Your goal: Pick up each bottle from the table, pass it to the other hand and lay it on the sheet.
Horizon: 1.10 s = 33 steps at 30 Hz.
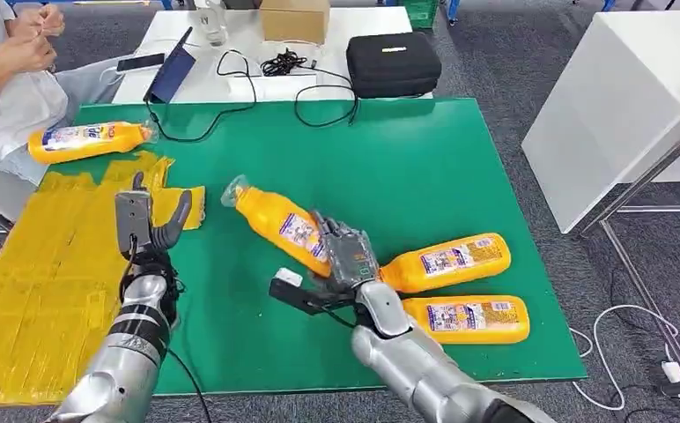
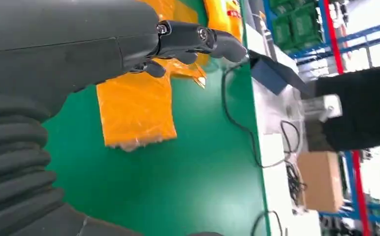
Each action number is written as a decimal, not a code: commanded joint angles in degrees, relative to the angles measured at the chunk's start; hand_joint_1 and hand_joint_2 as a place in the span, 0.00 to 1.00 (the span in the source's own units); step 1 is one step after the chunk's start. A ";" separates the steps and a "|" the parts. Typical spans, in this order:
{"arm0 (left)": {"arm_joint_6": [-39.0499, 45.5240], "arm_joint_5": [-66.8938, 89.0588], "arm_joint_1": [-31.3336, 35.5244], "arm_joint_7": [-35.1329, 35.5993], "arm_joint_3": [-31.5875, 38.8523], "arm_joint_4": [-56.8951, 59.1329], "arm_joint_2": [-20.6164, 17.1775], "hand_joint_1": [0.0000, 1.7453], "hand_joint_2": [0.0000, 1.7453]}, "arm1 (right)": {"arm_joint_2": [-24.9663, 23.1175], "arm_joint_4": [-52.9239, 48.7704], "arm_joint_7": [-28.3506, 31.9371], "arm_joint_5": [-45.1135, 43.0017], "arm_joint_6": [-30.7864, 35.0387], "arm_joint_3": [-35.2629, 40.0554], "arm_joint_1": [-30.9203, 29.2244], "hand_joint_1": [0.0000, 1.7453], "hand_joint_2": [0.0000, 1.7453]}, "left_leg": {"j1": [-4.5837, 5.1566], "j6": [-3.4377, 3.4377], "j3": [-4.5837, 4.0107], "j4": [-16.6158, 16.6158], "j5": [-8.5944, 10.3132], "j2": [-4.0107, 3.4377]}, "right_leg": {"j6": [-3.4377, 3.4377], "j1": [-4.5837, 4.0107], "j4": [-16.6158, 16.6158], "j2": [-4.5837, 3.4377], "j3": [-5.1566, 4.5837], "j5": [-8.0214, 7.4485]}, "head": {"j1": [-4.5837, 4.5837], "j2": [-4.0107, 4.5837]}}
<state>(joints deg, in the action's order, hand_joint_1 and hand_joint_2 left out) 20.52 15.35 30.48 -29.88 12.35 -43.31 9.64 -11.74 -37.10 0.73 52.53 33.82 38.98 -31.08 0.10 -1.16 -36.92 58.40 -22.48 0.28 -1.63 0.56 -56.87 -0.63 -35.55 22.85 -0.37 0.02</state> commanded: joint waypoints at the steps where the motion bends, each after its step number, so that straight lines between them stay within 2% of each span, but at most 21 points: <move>1: -13.02 -5.37 -4.83 6.28 -7.40 -11.00 1.36 0.00 1.00 | 0.42 -21.50 9.42 -0.49 4.70 -20.83 9.71 1.00 1.00 | -0.06 0.06 0.10 0.05 -0.11 0.17 | 0.03 -0.07 0.01 0.24 0.21 0.14 | 0.02 0.00; 2: -17.34 -7.09 -4.88 7.68 -8.32 -10.70 1.03 0.00 1.00 | 0.39 -22.44 10.44 -1.07 4.87 -21.10 10.24 1.00 1.00 | -0.03 0.05 0.00 0.02 -0.07 0.16 | 0.02 -0.04 0.01 0.20 0.09 0.10 | 0.02 0.00; 3: -25.58 -9.79 -5.01 9.30 -10.71 -10.33 -0.33 0.00 1.00 | 0.23 -24.34 12.31 -2.09 5.49 -21.75 11.34 1.00 1.00 | -0.05 0.07 0.05 0.04 -0.11 0.17 | 0.04 -0.07 0.00 0.22 0.14 0.14 | 0.02 0.00; 5: -27.89 -10.87 -5.32 9.18 -11.47 -10.24 -0.63 0.00 1.00 | 0.31 -25.37 13.47 -2.86 5.25 -21.72 12.00 1.00 1.00 | -0.01 0.04 -0.04 0.00 -0.05 0.17 | 0.03 -0.02 0.01 0.19 0.03 0.08 | 0.02 0.00; 6: -36.44 -16.72 -5.83 9.09 -12.76 -10.52 -1.37 0.00 1.00 | 0.15 -25.84 15.09 -3.48 5.21 -22.03 12.44 1.00 1.00 | -0.04 0.07 0.02 0.02 -0.10 0.14 | 0.05 -0.06 0.01 0.18 0.10 0.11 | 0.02 0.00; 9: -45.06 -23.66 -8.35 9.84 -16.81 -15.41 -1.78 0.00 1.00 | -0.67 -25.57 17.41 -4.16 4.61 -22.38 13.20 1.00 1.00 | -0.05 0.09 0.08 0.00 -0.15 0.02 | 0.06 -0.07 0.04 0.06 0.15 0.11 | 0.02 0.00; 15: -46.78 -31.87 -10.70 13.07 -22.94 -22.71 -2.51 0.00 1.00 | -1.69 -23.31 18.22 -3.69 4.80 -22.43 13.53 1.00 1.00 | -0.05 0.08 -0.03 0.00 -0.11 0.02 | 0.05 -0.06 0.02 0.08 0.02 0.08 | 0.02 0.00; 28: -46.49 -32.38 -10.54 13.07 -23.76 -22.90 -2.87 0.00 1.00 | -1.76 -23.00 18.26 -3.72 4.49 -22.44 13.45 1.00 1.00 | -0.05 0.07 -0.01 -0.01 -0.12 -0.03 | 0.04 -0.06 0.04 0.04 0.03 0.08 | 0.02 0.00; 33: -44.53 -34.03 -12.00 13.05 -25.92 -26.70 -3.25 0.00 1.00 | -2.48 -18.95 16.40 -1.42 3.69 -20.99 12.72 1.00 1.00 | -0.06 0.09 0.03 -0.01 -0.16 -0.04 | 0.06 -0.08 0.05 0.03 0.08 0.11 | 0.02 0.00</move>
<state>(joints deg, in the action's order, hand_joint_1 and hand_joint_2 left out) -25.94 -16.96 18.88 -17.05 -9.27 -67.21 8.70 -13.31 -61.11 18.91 49.07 38.38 17.92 -16.32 0.10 -1.16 -37.18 58.38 -22.49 0.31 -1.63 0.56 -56.86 -0.60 -35.76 22.86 -0.35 0.02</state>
